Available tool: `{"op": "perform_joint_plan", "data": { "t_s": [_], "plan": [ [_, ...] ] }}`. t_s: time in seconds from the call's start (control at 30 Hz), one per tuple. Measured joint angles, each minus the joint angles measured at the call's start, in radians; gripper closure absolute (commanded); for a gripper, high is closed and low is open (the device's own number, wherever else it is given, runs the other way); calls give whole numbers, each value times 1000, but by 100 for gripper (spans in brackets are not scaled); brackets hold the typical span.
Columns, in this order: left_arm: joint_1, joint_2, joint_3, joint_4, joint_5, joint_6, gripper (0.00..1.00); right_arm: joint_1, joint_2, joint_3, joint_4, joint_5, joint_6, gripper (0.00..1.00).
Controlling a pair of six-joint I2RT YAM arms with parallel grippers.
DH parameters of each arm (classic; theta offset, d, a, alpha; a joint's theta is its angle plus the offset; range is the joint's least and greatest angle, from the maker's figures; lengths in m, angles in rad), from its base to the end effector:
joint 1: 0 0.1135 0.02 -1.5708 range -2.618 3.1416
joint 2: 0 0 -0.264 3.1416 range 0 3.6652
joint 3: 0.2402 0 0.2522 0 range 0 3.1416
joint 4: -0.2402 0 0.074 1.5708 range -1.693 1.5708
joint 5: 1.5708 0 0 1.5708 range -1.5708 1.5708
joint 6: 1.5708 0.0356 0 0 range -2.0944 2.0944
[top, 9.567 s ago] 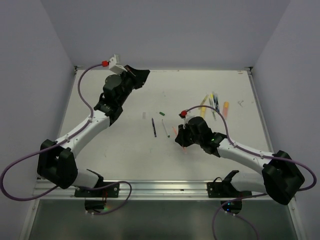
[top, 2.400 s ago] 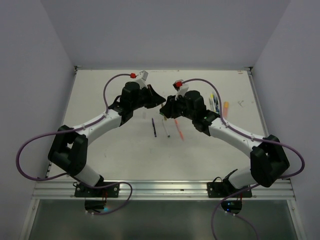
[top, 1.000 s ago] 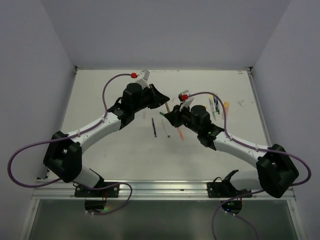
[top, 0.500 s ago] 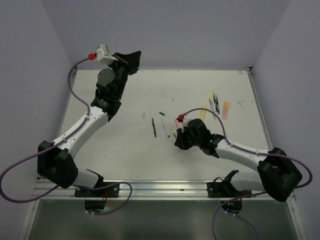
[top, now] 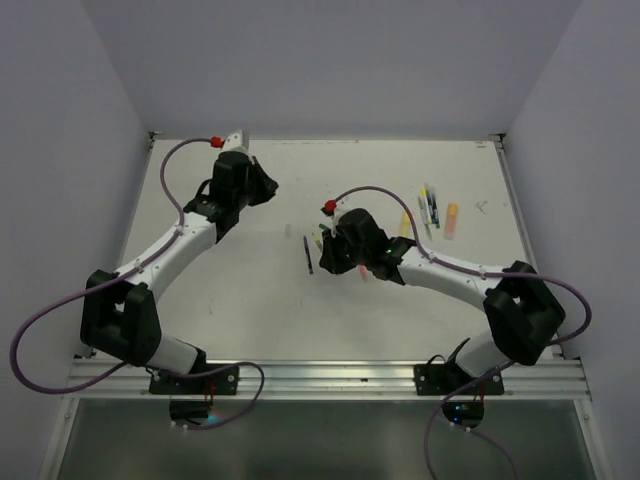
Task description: Open the pen caps
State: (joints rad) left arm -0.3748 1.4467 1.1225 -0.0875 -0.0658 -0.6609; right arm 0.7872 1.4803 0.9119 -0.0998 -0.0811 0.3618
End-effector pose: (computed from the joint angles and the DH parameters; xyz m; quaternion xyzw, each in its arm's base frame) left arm 0.3163 -0.1219 0.3105 -0.1370 0.8251 -0.2470 0.4892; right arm 0.2244 0.2293 0.2273 -0.2071 0.8751 0.2674 0.3460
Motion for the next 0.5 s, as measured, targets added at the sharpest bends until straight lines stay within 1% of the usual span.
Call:
{"op": "perform_joint_plan", "data": {
  "t_s": [0.2,0.37,0.5],
  "plan": [
    [39,133,-33,-114,42,35,95,93,195,120,-22,48,48,100],
    [43,275,-34,-137,84,54,92,147,322,198,-28,91,82,100],
    [43,360,-34,-143,110,56,90,160,415,259,-40,122,102,100]
  ]
}}
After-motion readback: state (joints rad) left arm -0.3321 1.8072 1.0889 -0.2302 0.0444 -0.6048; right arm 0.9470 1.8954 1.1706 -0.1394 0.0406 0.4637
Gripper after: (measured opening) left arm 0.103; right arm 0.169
